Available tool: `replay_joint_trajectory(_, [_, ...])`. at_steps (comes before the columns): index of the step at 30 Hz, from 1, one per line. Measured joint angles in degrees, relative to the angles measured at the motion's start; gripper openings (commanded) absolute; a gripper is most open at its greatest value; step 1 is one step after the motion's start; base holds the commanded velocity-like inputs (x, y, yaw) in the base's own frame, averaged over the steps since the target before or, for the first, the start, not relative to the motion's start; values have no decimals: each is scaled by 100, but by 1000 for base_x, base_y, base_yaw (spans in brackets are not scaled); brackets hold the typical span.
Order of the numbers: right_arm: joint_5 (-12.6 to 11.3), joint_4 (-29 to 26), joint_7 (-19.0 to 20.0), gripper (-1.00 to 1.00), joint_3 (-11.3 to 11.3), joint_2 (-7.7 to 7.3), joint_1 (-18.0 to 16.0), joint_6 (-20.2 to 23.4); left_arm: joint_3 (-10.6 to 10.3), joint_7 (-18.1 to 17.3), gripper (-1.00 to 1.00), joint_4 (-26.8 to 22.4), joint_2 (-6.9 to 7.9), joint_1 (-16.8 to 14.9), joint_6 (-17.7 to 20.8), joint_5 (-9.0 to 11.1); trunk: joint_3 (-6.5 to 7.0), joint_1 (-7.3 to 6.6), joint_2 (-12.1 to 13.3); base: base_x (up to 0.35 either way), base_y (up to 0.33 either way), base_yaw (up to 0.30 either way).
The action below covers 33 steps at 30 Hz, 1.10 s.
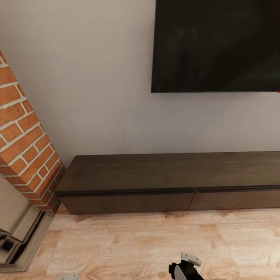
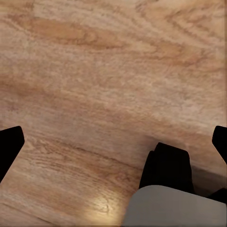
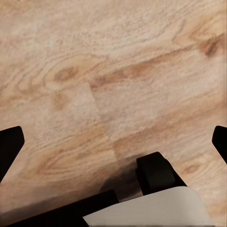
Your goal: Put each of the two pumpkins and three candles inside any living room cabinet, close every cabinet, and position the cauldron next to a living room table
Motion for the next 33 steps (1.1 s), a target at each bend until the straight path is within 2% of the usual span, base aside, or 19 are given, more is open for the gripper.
replay_joint_trajectory(11, [-4, -14, 0, 100, -5, 1, 0, 2, 3, -1, 100, 6, 6, 0, 4, -1, 197, -242, 441, 0, 0, 0])
replay_joint_trajectory(17, [-1, -12, 5, 100, -117, 1, 1, -7, -22, -3, 100, 6, 3, 0, 6, 0, 305, -373, 682, 0, 0, 0])
replay_joint_trajectory(30, [-1, -9, 18, 100, -115, 8, 1, -44, -25, -3, 100, 11, -2, 0, 6, -3, 539, -659, 1203, 0, 0, 0])
replay_joint_trajectory(31, [-1, -5, 18, 100, -115, 9, 3, -40, -18, -1, 100, 58, -21, 0, 6, -6, 556, -681, 1243, 0, 0, 0])
replay_joint_trajectory(32, [-8, 12, 18, 100, -116, 9, 2, -37, -14, 0, 100, 180, -213, 2, -14, -1, 574, -703, 1284, 0, 0, 0])
replay_joint_trajectory(33, [-9, 14, 18, 100, -116, 9, 4, -37, -15, 1, 100, 189, -272, 0, -27, -12, 592, -725, 1324, 0, 0, 0])
